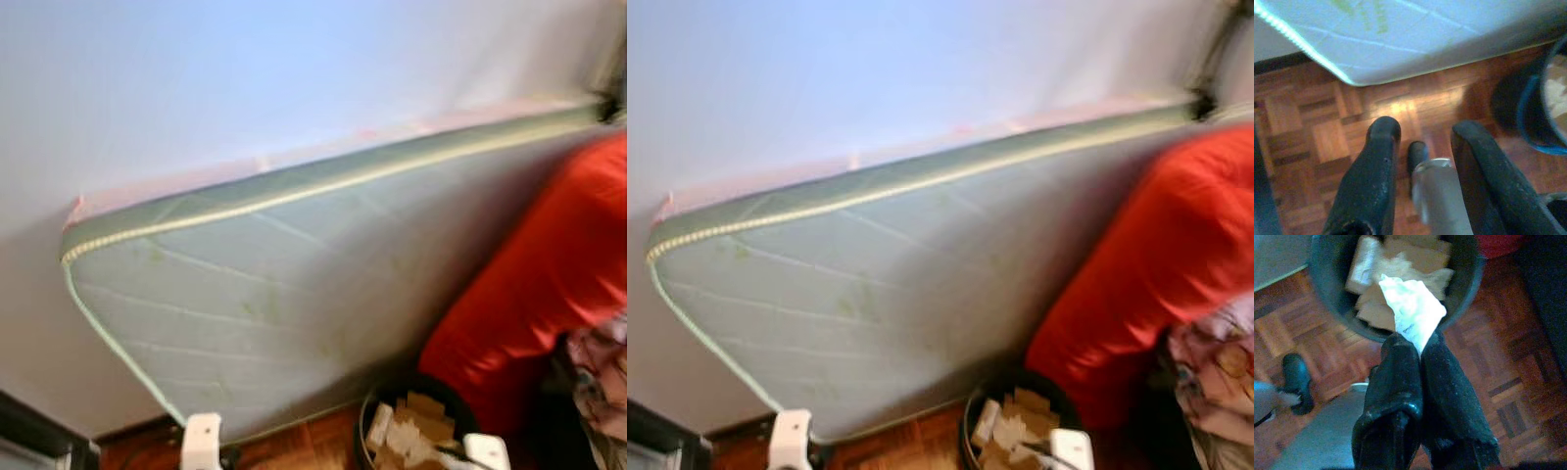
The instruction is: Clean up the room
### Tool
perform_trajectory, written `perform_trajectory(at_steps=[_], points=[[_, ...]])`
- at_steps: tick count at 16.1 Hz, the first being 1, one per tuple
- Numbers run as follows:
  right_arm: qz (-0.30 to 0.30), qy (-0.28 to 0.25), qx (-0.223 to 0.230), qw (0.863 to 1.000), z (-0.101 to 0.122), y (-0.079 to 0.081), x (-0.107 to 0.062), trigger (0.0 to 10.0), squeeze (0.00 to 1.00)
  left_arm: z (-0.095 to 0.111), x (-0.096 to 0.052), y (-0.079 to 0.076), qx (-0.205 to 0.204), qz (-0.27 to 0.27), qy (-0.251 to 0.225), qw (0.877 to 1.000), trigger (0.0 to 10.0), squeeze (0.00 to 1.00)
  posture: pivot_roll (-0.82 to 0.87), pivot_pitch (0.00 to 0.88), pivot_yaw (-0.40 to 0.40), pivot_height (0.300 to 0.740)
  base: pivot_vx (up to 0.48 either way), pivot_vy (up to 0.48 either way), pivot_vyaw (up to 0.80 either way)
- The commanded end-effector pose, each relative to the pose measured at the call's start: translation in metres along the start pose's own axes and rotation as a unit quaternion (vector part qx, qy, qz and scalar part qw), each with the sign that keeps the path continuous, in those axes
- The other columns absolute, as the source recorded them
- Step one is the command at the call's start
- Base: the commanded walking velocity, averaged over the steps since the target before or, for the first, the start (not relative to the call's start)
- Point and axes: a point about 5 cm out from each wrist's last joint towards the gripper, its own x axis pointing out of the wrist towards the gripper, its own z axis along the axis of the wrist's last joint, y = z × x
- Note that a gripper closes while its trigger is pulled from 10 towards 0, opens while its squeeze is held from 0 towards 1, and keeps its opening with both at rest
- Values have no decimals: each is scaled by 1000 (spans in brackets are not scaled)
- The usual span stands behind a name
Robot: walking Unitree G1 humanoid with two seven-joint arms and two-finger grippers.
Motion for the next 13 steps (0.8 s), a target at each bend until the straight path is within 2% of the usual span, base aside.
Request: perform_trajectory(at_steps=[1, 7, 9, 11, 13], points=[[-10, 3, 5, 1000, -5, -6, -2, 10000, 0, 4, 1, -2, -7, -6, -10, 1000, 10000, 0, -3, 23, 22, 740, 0, 0, 0], [-18, -6, 14, 1000, -4, -7, -2, 10000, 0, 10, 2, -1, 1, -5, -19, 1000, 10000, 0, -1, 13, 25, 740, 0, 0, 0], [-17, -25, 35, 999, -2, -6, -2, 10000, 0, 12, 2, -1, 6, -2, -26, 1000, 10000, 0, -2, 11, 26, 740, 0, 0, 0], [-9, -49, 40, 998, 2, -6, -3, 10000, 0, 26, 4, 1, 1, 6, -64, 998, 10000, 0, -13, 10, 30, 740, 0, 0, 0], [-1, -78, 36, 996, 7, -5, -3, 10000, 0, 52, 6, -3, -7, -8, -123, 992, 10000, 0, -10, 11, 28, 740, 0, 0, 0]])
